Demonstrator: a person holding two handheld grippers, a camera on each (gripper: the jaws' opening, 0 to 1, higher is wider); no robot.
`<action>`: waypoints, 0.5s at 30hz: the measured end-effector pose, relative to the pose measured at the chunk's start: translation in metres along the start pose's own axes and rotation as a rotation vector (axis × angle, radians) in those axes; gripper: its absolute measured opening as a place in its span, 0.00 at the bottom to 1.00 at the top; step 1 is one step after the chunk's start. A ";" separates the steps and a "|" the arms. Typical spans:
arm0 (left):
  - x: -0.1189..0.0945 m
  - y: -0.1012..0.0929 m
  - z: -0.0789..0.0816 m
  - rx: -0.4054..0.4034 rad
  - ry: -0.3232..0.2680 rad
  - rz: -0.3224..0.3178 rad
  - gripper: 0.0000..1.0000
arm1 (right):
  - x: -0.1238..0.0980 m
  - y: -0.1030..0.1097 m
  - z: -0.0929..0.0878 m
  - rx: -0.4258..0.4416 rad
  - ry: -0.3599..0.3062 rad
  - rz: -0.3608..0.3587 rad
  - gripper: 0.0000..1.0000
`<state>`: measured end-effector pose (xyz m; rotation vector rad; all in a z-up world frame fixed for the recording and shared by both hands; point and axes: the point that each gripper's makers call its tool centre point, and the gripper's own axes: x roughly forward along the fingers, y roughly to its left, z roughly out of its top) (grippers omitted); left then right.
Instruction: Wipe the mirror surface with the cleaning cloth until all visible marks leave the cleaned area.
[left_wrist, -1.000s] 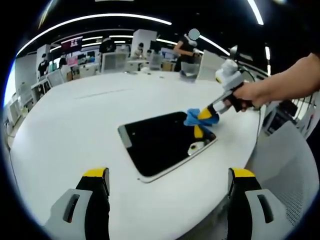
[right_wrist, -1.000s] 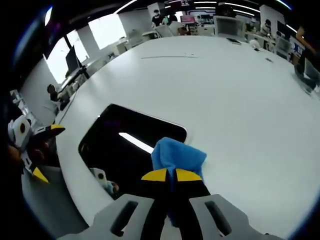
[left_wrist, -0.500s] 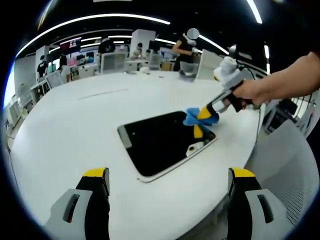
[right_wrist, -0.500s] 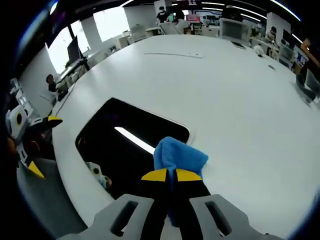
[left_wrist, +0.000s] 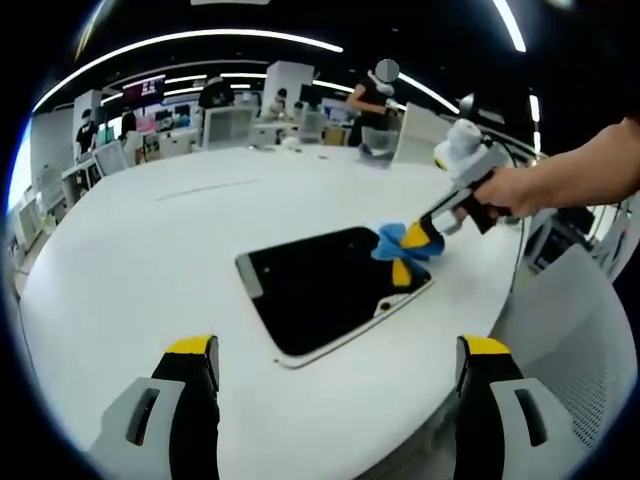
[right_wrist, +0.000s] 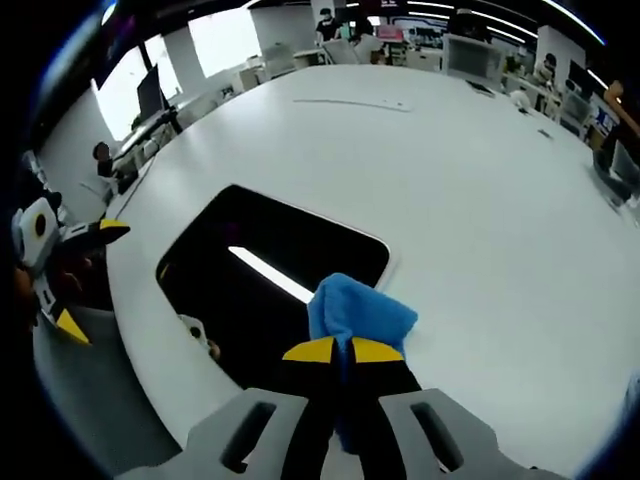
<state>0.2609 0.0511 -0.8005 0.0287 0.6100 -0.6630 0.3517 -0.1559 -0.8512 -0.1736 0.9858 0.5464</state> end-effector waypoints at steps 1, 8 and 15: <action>0.000 0.000 0.000 0.000 -0.001 0.000 0.99 | -0.001 0.000 -0.001 -0.002 0.000 0.000 0.00; 0.000 0.001 0.001 -0.006 -0.006 0.006 0.99 | -0.003 0.004 -0.006 0.012 -0.005 -0.002 0.00; 0.000 0.001 0.002 0.014 -0.012 0.006 0.99 | -0.006 0.008 -0.012 -0.004 -0.004 -0.018 0.00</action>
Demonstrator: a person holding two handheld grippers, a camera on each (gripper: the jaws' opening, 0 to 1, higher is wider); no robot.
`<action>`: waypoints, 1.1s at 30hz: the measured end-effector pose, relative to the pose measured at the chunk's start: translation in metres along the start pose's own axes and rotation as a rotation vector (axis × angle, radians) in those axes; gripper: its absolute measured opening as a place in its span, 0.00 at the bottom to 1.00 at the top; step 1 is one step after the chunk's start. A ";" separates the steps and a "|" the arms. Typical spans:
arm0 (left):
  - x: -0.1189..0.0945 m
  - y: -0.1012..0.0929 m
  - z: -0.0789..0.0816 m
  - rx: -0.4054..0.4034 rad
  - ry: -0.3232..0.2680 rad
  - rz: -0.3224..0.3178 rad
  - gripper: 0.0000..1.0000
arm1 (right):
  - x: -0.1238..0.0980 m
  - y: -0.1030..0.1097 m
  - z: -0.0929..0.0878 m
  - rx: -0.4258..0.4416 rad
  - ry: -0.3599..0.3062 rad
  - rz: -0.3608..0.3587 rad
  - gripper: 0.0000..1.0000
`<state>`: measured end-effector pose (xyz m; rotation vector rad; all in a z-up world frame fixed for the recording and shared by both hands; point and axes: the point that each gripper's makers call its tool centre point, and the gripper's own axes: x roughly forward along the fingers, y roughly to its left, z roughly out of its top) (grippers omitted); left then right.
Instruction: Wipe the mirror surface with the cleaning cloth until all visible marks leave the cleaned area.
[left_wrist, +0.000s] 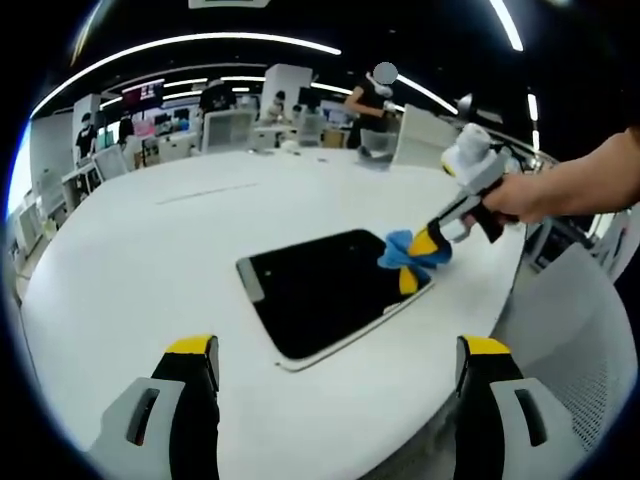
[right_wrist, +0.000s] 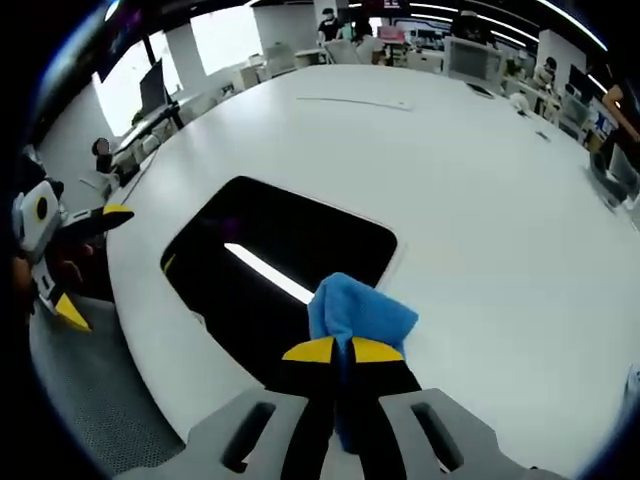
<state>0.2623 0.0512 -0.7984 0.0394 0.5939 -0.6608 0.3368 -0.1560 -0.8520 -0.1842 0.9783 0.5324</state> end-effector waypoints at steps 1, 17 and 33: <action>0.000 0.001 0.000 -0.011 0.000 0.002 0.99 | 0.000 0.001 -0.001 -0.001 0.000 0.000 0.00; -0.001 0.004 0.000 -0.031 -0.008 0.010 0.99 | -0.010 0.013 -0.017 0.035 -0.011 -0.004 0.00; -0.002 0.005 0.001 -0.034 -0.010 0.016 0.99 | -0.014 0.018 -0.024 0.046 -0.020 0.000 0.00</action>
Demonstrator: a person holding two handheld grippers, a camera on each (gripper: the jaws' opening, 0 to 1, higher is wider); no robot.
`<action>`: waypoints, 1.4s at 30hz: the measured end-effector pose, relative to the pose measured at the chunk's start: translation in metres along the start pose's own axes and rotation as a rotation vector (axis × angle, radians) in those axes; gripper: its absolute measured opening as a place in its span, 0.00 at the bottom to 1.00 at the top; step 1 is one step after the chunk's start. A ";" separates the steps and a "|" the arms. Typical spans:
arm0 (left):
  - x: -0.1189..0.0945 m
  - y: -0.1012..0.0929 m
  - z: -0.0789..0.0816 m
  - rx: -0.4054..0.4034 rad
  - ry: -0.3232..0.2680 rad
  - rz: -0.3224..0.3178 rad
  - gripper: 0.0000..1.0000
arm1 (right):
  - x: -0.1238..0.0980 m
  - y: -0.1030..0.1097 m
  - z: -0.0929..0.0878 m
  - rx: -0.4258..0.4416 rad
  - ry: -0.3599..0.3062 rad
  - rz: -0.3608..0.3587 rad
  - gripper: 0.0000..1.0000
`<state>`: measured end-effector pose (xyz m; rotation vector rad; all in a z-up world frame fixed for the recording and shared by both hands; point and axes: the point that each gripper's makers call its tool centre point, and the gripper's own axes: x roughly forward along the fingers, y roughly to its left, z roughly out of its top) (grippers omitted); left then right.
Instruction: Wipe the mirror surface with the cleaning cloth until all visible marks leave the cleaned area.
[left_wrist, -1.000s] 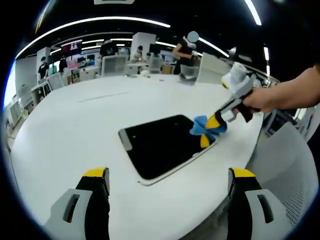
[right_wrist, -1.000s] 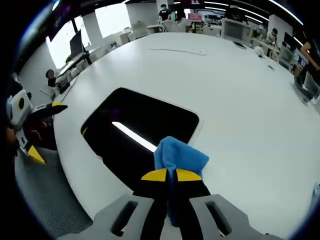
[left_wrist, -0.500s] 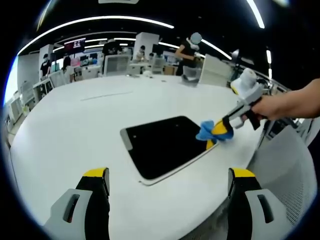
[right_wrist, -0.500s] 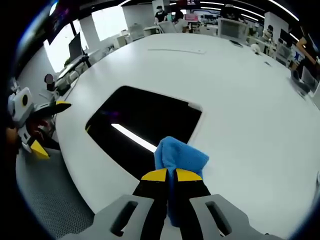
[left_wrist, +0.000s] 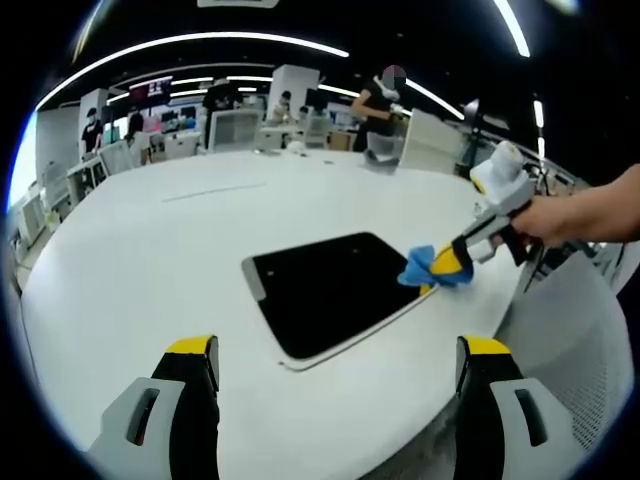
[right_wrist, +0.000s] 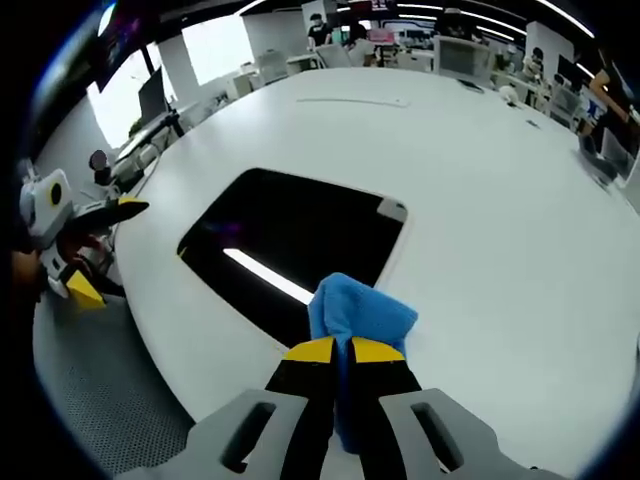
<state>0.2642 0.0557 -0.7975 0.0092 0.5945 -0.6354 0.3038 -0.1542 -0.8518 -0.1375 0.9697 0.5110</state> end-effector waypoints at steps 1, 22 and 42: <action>0.000 0.000 0.000 0.000 0.000 0.000 0.99 | 0.000 0.000 0.000 0.001 0.000 0.000 0.00; 0.000 0.000 0.002 -0.009 -0.013 -0.004 0.99 | 0.001 0.004 0.004 0.009 -0.008 0.010 0.00; -0.001 0.003 0.003 -0.022 -0.023 0.010 0.99 | 0.020 0.053 0.022 -0.047 -0.014 0.087 0.00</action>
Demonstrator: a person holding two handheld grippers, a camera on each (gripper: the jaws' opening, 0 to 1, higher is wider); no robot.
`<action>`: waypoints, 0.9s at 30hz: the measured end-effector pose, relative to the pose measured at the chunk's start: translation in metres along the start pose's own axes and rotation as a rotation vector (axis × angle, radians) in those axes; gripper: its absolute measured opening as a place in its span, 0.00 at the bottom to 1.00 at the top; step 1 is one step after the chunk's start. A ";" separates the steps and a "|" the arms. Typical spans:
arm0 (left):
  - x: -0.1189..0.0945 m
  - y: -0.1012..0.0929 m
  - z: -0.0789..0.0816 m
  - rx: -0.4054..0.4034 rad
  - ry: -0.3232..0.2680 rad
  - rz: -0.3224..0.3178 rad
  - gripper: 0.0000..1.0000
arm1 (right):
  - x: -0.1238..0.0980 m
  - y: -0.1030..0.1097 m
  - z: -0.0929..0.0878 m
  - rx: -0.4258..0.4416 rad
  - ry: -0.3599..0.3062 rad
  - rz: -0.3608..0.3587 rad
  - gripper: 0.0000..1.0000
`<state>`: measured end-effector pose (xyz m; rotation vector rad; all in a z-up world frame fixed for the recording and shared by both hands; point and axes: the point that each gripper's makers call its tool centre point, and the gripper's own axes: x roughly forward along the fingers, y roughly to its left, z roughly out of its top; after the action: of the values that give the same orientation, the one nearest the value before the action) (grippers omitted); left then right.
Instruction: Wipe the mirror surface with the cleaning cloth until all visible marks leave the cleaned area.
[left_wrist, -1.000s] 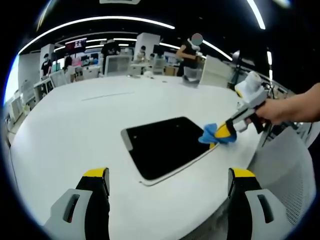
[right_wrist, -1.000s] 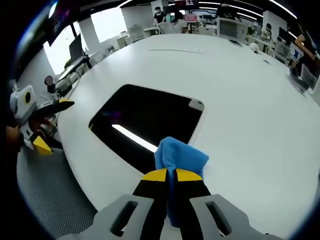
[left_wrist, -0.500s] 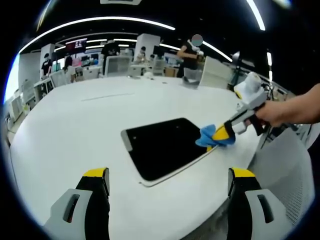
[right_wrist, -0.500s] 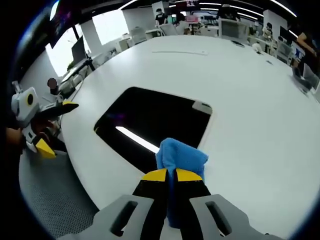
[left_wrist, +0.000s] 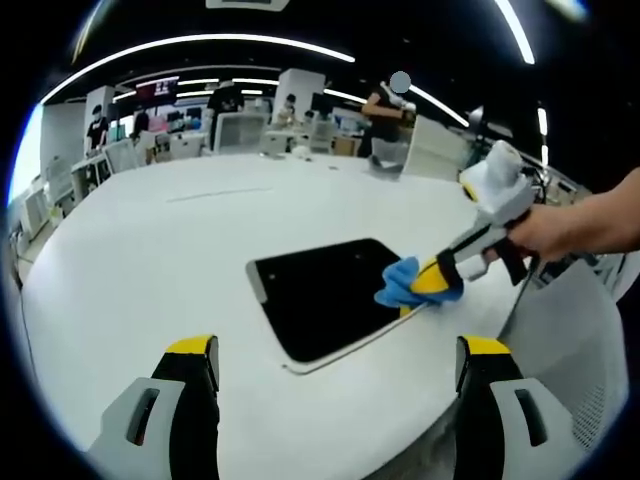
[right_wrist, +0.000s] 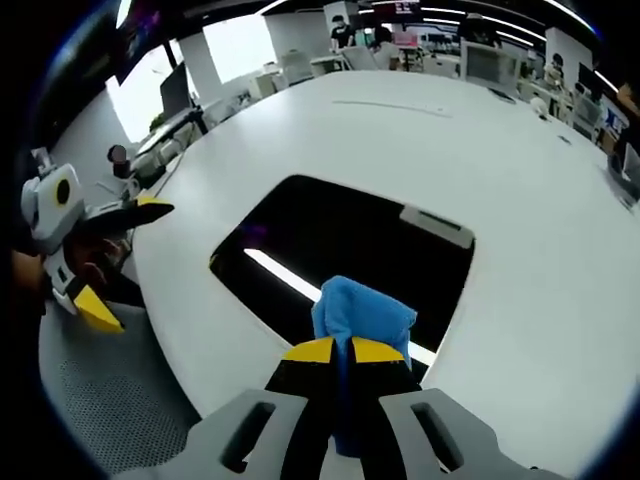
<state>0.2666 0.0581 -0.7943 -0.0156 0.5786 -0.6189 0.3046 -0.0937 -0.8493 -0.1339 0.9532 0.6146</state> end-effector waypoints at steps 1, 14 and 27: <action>0.000 0.000 0.000 0.001 0.000 -0.001 0.99 | 0.001 0.002 0.001 -0.002 0.000 0.002 0.00; 0.001 0.000 -0.001 0.004 0.002 0.000 0.99 | 0.009 0.015 0.007 -0.025 -0.001 0.025 0.00; 0.001 -0.002 -0.002 0.014 0.007 -0.010 0.99 | 0.017 0.029 0.014 -0.047 0.004 0.041 0.00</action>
<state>0.2656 0.0561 -0.7960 -0.0034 0.5812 -0.6324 0.3063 -0.0573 -0.8501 -0.1585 0.9479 0.6748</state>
